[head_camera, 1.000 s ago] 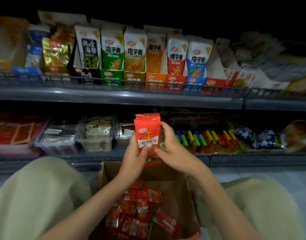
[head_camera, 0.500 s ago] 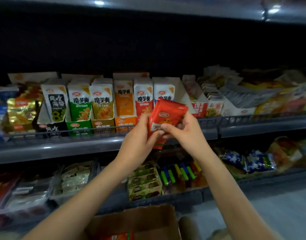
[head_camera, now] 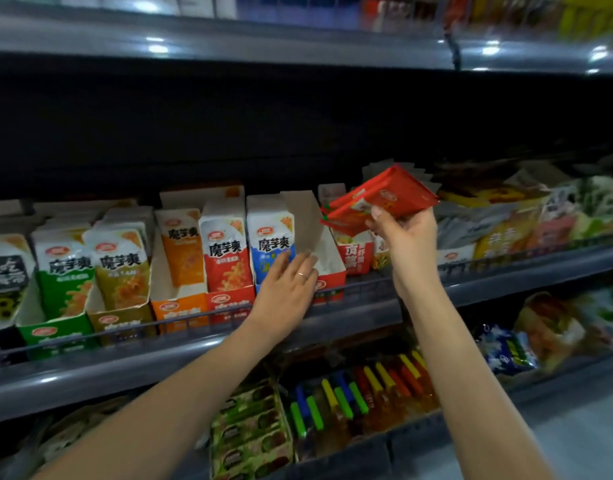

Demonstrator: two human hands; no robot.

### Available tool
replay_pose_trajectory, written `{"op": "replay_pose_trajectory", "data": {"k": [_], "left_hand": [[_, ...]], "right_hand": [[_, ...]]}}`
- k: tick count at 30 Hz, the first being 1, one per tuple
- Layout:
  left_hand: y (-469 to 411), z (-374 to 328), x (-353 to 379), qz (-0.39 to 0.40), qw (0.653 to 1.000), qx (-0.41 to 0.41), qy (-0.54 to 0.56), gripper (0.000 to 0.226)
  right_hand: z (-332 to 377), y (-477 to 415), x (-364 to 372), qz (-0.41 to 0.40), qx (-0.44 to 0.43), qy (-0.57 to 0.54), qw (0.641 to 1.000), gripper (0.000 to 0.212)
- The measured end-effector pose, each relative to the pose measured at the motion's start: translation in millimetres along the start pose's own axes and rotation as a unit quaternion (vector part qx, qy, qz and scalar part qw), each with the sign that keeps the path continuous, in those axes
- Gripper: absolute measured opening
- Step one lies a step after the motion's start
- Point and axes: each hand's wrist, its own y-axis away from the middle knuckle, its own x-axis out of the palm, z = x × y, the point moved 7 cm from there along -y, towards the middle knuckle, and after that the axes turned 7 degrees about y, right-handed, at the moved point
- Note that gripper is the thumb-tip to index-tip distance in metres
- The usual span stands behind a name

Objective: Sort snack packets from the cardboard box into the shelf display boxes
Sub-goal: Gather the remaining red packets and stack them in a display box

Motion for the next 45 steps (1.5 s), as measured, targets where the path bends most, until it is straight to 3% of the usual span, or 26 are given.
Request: {"op": "replay_pose_trajectory", "data": {"k": [2,5,11,18,25,29,32,35,38,41,45], "left_hand": [[-0.1,-0.9,0.1,-0.026,0.999,0.010,-0.015,0.011],[2.2,-1.4,-1.7,-0.056,0.998,0.010,-0.019,0.022],[3.6,-1.8,1.7,-0.071,0.997,-0.005,-0.013,0.025],[3.2,-0.2,5.5,-0.063,0.998,-0.003,-0.006,0.026],[3.0,0.1,7.7,-0.068,0.998,-0.002,-0.009,0.027],[3.7,0.2,7.8,-0.066,0.998,-0.005,0.002,0.027],[4.1,0.2,7.9,-0.058,0.998,-0.006,0.011,0.028],[4.1,0.7,9.0,-0.049,0.999,-0.011,0.019,0.027],[4.2,1.1,9.9,-0.046,0.999,-0.012,0.024,0.027],[4.1,1.0,10.9,-0.042,0.999,-0.012,0.031,0.027],[3.8,1.3,11.5,-0.028,0.999,-0.013,0.037,0.028]], "right_hand": [[-4.5,-12.4,6.2,0.020,0.003,-0.059,0.998,0.035],[-13.2,-27.6,18.3,0.050,0.008,-0.142,0.989,0.033],[-46.5,-49.3,42.7,0.053,0.025,-0.183,0.981,0.038],[-76.9,-54.7,64.0,0.066,0.005,-0.041,0.997,0.035],[-89.1,-57.0,87.0,0.140,-0.039,0.113,0.983,0.039],[-94.5,-58.1,88.2,0.098,-0.077,0.213,0.969,0.039],[-89.3,-65.4,87.2,0.075,-0.101,0.343,0.931,0.034],[-79.4,-77.9,93.5,0.100,-0.128,0.488,0.857,0.034],[-69.1,-90.7,109.2,0.095,-0.188,0.514,0.832,0.035],[-75.7,-105.5,126.0,0.087,-0.178,0.500,0.843,0.031],[-80.0,-94.6,140.5,0.088,-0.210,0.601,0.766,0.038]]}}
